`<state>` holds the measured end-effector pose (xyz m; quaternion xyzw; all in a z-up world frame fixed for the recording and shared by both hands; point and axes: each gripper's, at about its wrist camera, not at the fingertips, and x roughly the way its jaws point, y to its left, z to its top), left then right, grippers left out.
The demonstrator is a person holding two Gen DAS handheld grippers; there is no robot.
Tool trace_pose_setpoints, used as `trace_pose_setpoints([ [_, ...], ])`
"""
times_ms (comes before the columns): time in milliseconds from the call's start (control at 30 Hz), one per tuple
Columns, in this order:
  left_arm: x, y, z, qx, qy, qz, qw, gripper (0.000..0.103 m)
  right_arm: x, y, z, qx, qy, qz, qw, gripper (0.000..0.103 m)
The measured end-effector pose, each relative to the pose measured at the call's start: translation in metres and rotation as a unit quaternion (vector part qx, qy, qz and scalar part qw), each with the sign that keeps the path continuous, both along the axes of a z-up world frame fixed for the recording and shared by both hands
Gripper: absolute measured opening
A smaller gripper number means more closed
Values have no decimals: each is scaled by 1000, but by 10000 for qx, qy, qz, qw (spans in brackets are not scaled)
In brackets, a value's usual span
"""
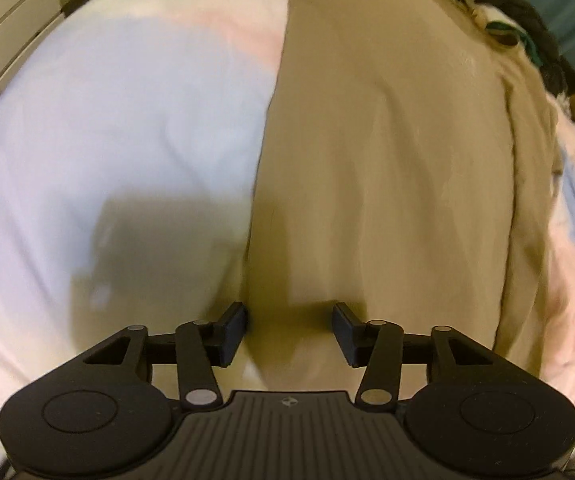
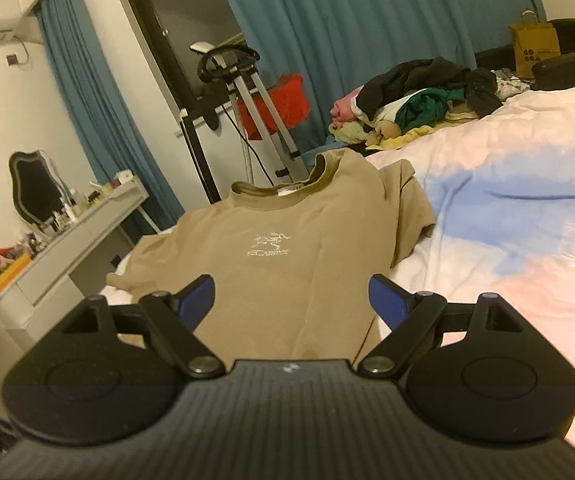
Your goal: Fold clothes
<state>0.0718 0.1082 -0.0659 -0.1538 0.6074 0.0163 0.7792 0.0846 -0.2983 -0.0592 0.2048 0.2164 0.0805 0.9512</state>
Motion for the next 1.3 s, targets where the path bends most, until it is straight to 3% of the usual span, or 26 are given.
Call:
trace_pose_setpoints([
  [100,-8,-1,-2,200,173,-50,9996,56,-10,-1,4,-123,3,-89,9999,85],
  [167,-12,-2,1,278,112,-52,9995,48,-12,0,4,-224,38,-158,9996,85],
  [233,-17,-2,9,324,-27,-109,9994,5,-12,0,3,-276,81,-205,9994,85],
  [367,-30,4,32,615,-270,-299,9973,2,-15,-3,0,-183,177,-213,9994,85],
  [600,-44,22,52,1089,-244,-377,9930,1,-14,-4,3,-169,84,-209,9996,85],
  [667,-47,19,61,1194,-363,-482,9910,4,-13,-4,2,-154,103,-200,9996,85],
  [767,-52,11,85,1328,-717,-692,9861,27,-13,-3,3,-138,99,-189,9997,85],
  [833,-55,6,104,1375,-1067,-708,9822,48,-13,-3,3,-124,88,-181,9997,85],
  [1033,-46,-30,144,1183,-2075,-608,9692,56,-15,-2,6,-84,32,-162,9998,85],
  [1133,-38,-54,157,1178,-2500,-681,9586,60,-16,-2,6,-30,-6,-158,9999,85],
  [1267,-46,-93,141,1165,-2994,-771,9438,68,-16,-6,6,100,-43,-190,9998,85],
  [1300,-44,-102,133,1182,-3099,-773,9402,75,-15,-7,5,148,-44,-203,9997,85],
])
